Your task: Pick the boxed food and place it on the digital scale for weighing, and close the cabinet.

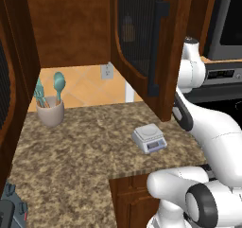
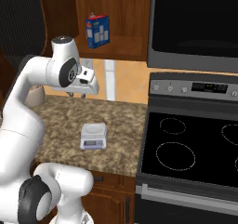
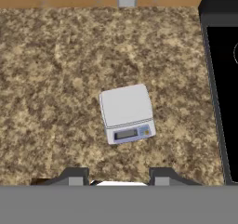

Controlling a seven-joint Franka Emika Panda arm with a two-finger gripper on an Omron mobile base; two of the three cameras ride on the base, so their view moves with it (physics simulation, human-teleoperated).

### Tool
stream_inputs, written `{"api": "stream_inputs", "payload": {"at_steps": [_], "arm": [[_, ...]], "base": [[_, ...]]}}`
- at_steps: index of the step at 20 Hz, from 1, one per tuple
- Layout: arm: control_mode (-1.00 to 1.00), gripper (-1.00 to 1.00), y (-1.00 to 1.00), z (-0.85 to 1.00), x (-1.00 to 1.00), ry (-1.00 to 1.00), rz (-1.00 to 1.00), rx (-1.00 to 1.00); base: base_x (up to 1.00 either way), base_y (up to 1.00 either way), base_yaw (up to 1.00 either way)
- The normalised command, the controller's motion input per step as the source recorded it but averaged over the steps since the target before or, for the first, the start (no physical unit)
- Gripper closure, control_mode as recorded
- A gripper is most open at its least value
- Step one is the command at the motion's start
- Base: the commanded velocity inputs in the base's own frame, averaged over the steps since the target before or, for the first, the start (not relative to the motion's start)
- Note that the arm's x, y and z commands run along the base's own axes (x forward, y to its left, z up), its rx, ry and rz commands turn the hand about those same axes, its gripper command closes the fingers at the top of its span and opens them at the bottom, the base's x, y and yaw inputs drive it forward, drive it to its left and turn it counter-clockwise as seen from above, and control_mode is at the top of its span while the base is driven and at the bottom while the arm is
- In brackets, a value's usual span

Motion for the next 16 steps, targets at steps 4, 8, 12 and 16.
{"api": "stream_inputs", "payload": {"at_steps": [4, 8, 12, 16], "arm": [[-1.0, -1.0, 0.0, 0.0, -0.27, -0.04, 0.0, 0.0], [-1.0, -1.0, -0.02, 0.12, -0.46, -0.23, 0.0, 0.0], [-1.0, -1.0, 0.0, 0.55, -0.16, -0.26, 0.0, 0.0], [-1.0, -1.0, 0.0, 0.71, -0.03, -0.2, 0.0, 0.0]], "base": [[0.0, 0.0, 0.0], [0.0, 0.0, 0.0], [0.0, 0.0, 0.0], [0.0, 0.0, 0.0]]}}
